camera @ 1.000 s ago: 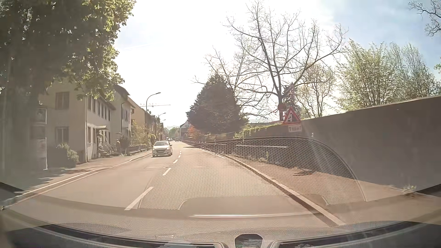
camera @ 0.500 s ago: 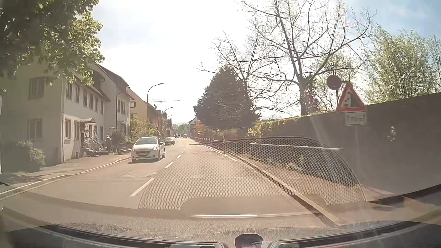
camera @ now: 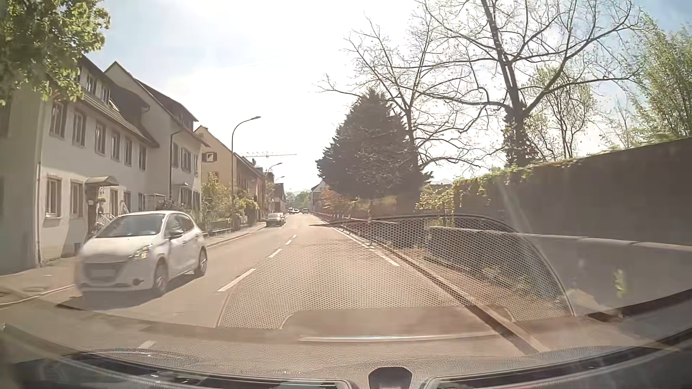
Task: Follow the waypoints while adhering to traffic rules and regulations
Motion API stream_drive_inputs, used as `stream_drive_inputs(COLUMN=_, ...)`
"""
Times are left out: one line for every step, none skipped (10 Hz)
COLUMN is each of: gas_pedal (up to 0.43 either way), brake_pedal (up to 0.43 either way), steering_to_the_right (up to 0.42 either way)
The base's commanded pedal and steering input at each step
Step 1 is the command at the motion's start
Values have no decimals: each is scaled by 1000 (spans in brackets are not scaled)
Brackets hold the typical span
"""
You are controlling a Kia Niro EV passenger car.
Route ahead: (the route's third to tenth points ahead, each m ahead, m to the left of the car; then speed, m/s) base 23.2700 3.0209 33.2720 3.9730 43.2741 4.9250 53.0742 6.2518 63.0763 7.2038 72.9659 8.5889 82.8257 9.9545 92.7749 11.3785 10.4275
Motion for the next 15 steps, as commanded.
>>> stream_drive_inputs(gas_pedal=79, brake_pedal=0, steering_to_the_right=-35)
stream_drive_inputs(gas_pedal=67, brake_pedal=0, steering_to_the_right=-35)
stream_drive_inputs(gas_pedal=47, brake_pedal=0, steering_to_the_right=-35)
stream_drive_inputs(gas_pedal=47, brake_pedal=0, steering_to_the_right=-34)
stream_drive_inputs(gas_pedal=39, brake_pedal=0, steering_to_the_right=-34)
stream_drive_inputs(gas_pedal=39, brake_pedal=0, steering_to_the_right=-33)
stream_drive_inputs(gas_pedal=39, brake_pedal=0, steering_to_the_right=-31)
stream_drive_inputs(gas_pedal=39, brake_pedal=0, steering_to_the_right=-28)
stream_drive_inputs(gas_pedal=47, brake_pedal=0, steering_to_the_right=-27)
stream_drive_inputs(gas_pedal=47, brake_pedal=0, steering_to_the_right=-26)
stream_drive_inputs(gas_pedal=59, brake_pedal=0, steering_to_the_right=-26)
stream_drive_inputs(gas_pedal=67, brake_pedal=0, steering_to_the_right=-24)
stream_drive_inputs(gas_pedal=67, brake_pedal=0, steering_to_the_right=-21)
stream_drive_inputs(gas_pedal=67, brake_pedal=0, steering_to_the_right=-18)
stream_drive_inputs(gas_pedal=67, brake_pedal=0, steering_to_the_right=-13)
